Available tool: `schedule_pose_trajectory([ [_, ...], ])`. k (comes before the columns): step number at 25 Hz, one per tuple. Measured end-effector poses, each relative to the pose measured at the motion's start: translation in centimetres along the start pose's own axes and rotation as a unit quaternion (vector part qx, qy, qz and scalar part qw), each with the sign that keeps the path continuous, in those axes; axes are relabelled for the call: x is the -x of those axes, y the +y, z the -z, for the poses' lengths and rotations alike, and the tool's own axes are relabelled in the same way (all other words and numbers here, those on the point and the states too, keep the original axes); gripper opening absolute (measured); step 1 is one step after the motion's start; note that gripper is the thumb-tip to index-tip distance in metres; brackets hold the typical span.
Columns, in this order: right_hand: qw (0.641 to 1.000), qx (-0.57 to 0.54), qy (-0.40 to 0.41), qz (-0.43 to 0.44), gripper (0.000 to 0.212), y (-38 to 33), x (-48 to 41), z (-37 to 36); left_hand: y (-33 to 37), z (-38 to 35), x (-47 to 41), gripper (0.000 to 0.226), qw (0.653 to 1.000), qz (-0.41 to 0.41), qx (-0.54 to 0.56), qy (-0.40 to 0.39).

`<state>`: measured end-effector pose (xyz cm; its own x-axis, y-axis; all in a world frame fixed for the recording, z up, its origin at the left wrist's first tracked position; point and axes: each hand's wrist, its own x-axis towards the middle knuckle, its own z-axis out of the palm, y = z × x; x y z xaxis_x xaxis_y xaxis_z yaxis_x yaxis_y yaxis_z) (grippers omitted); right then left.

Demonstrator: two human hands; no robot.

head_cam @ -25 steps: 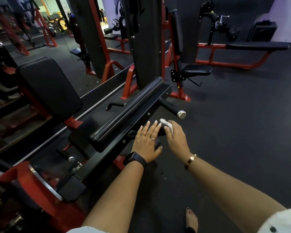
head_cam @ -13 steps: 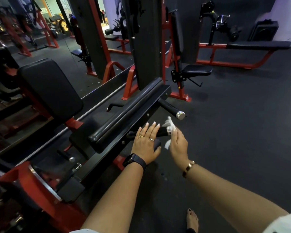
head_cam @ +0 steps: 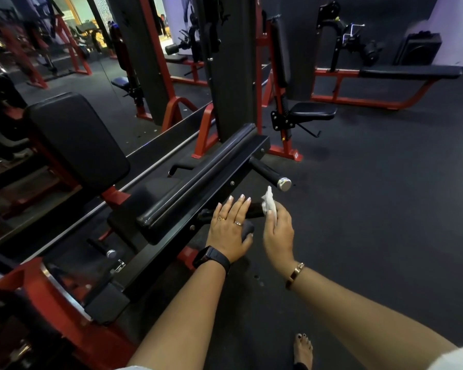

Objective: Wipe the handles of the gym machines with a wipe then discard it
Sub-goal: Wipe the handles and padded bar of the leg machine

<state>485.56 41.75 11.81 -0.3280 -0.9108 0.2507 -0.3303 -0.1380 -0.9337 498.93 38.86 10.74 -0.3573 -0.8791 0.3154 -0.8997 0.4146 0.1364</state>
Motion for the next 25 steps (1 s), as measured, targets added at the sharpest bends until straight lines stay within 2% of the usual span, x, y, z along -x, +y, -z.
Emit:
schedule_pose_trajectory([
  [2,0.996,0.029,-0.03,0.074,0.027,-0.3,-1.2,-0.4,0.2,0.0,0.0,0.09,1.0,0.008,-0.001,0.0],
  [3,0.995,0.037,-0.053,0.07,0.023,-0.8,-2.2,-0.4,0.2,0.0,0.0,0.09,1.0,0.012,-0.001,-0.001],
  [5,0.995,0.012,-0.091,-0.033,0.021,-1.4,-3.8,-0.2,0.2,0.1,0.0,0.09,1.0,0.016,-0.003,-0.01],
  [7,0.983,-0.036,-0.111,-0.142,0.03,-0.8,-4.1,0.2,0.3,0.2,0.0,0.09,1.0,0.013,-0.004,-0.019],
  [10,0.978,-0.009,-0.121,-0.17,0.047,-0.8,-3.7,0.7,0.2,0.6,0.0,0.084,1.0,0.01,0.004,-0.02],
  [13,0.975,0.131,-0.124,-0.132,0.054,-1.7,-4.2,1.2,-0.7,1.3,-0.2,0.077,0.999,-0.018,-0.008,-0.032],
  [15,0.957,0.238,-0.12,-0.118,0.047,-2.4,-4.9,1.8,-1.9,2.0,-0.1,0.074,0.998,-0.037,-0.03,-0.049],
  [17,0.945,0.298,-0.095,-0.092,0.039,-3.5,-5.0,2.1,-3.3,2.8,0.4,0.074,0.997,-0.002,-0.065,-0.047],
  [21,0.941,0.327,-0.022,0.085,0.04,-5.9,-4.2,0.8,-5.8,4.4,1.9,0.076,0.987,0.101,-0.125,-0.019],
  [23,0.911,0.369,-0.019,0.183,0.028,-5.7,-3.3,-0.6,-6.7,4.9,2.5,0.079,0.982,0.119,-0.142,-0.038],
  [25,0.884,0.417,-0.028,0.209,0.018,-4.9,-2.6,-2.2,-7.4,5.2,3.1,0.08,0.978,0.116,-0.158,-0.067],
])
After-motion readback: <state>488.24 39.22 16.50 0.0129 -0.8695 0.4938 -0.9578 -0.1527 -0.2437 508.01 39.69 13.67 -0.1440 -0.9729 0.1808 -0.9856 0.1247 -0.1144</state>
